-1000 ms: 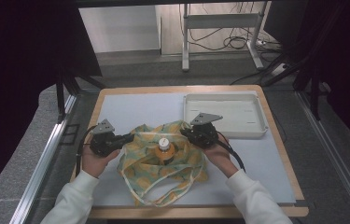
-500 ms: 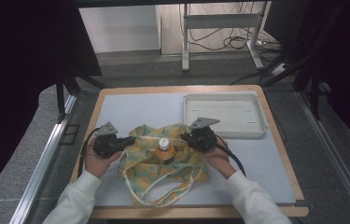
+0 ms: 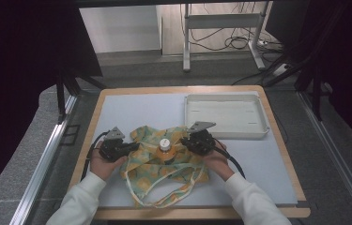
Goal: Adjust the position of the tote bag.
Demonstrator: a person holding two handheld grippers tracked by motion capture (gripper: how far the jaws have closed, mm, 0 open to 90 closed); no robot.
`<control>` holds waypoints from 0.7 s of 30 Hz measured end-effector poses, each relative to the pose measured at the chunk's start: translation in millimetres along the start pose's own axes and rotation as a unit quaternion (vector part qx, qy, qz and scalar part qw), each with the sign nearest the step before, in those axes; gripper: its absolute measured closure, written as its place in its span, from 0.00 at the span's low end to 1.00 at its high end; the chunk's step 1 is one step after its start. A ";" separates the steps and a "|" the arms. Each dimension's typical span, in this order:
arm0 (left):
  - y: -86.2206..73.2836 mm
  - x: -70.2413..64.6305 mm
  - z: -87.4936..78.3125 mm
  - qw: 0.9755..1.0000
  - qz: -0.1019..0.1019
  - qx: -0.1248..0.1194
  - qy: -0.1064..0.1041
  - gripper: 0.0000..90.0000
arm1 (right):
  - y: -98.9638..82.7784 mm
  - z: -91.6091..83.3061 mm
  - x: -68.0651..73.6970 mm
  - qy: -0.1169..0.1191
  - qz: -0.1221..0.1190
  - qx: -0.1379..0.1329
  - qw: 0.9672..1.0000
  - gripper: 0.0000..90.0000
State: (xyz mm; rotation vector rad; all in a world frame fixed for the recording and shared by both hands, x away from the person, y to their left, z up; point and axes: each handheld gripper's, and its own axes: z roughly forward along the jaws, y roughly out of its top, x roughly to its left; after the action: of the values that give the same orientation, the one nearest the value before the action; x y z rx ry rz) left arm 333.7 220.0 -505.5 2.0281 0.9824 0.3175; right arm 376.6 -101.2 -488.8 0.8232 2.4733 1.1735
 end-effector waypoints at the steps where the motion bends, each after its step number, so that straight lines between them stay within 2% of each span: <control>1: 0.0 0.1 -0.2 1.000 0.000 -0.001 0.000 0.99 | 0.0 -0.2 -0.4 0.000 0.001 -0.001 1.000 0.97; 7: -0.4 -1.2 -1.9 1.000 0.008 -0.008 0.005 0.98 | 0.1 -0.9 -0.4 0.000 0.000 -0.002 1.000 0.96; 9: 0.0 -3.2 -8.1 0.999 0.012 -0.023 0.024 0.86 | 1.3 -2.7 -0.2 -0.001 0.001 -0.004 1.000 0.84; 11: 0.9 -5.1 -16.3 0.999 0.007 -0.030 0.030 0.60 | 4.0 -7.8 0.5 -0.010 -0.009 -0.012 1.000 0.65; 12: 0.3 -5.8 -19.4 0.999 0.005 -0.034 0.031 0.48 | 5.8 -12.7 0.5 -0.015 -0.007 -0.020 1.000 0.60; 14: -3.4 -7.7 -29.2 0.998 0.003 -0.047 0.036 0.38 | 8.2 -21.0 -1.5 -0.014 0.003 -0.038 0.999 0.56; 18: -9.3 -11.2 -43.1 0.998 -0.002 -0.059 0.030 0.28 | 10.3 -35.9 -5.3 -0.012 0.011 -0.061 0.998 0.53; 21: -12.3 -17.1 -54.0 0.997 0.002 -0.070 0.019 0.29 | 9.6 -44.9 -5.8 -0.010 0.016 -0.069 0.997 0.51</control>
State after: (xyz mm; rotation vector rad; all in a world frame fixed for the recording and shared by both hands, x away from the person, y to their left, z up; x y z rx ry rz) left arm 287.1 242.8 -479.6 1.9039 0.9524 0.4157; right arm 363.6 -127.5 -452.9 0.8343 2.3406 1.3218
